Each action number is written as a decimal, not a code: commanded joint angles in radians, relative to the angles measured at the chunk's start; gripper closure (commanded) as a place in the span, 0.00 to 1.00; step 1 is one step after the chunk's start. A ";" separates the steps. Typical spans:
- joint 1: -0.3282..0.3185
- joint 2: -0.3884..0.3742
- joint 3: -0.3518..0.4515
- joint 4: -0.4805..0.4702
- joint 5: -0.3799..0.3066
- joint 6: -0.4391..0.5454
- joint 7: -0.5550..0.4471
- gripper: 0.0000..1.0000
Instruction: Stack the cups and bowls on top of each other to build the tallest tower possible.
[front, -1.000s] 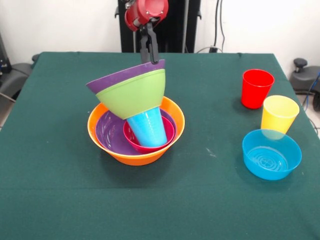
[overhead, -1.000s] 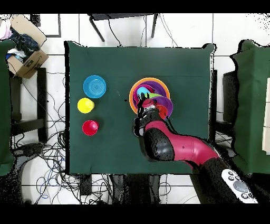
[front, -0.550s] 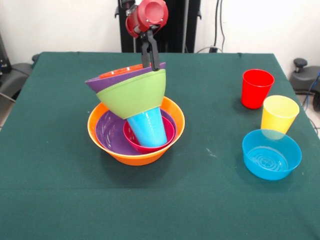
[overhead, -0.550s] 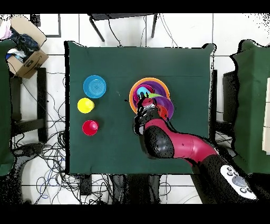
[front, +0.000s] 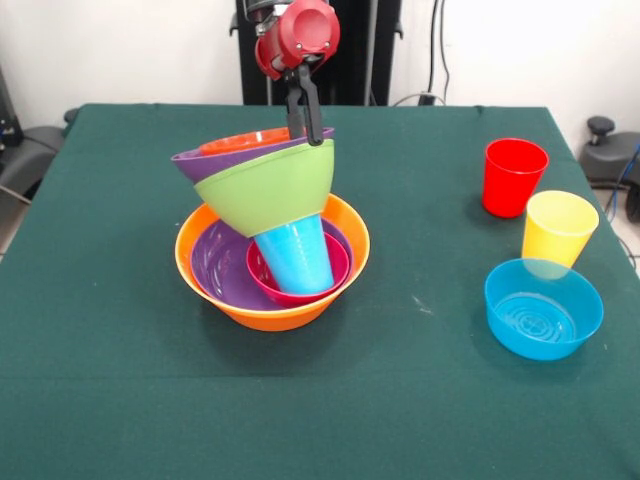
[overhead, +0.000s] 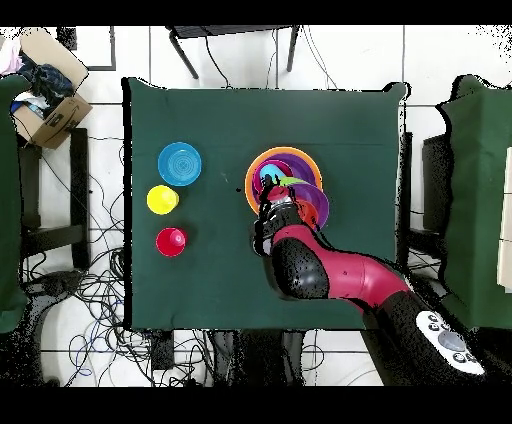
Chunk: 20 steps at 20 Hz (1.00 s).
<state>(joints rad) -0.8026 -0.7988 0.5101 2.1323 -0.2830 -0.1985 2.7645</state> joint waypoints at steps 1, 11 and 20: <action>0.030 0.032 0.021 -0.044 -0.029 0.076 0.000 0.00; 0.041 -0.007 0.003 -0.070 -0.037 0.106 -0.034 1.00; 0.048 -0.007 -0.004 -0.066 -0.038 0.105 -0.033 1.00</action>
<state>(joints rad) -0.8005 -0.8130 0.5097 2.1271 -0.2832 -0.1981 2.7645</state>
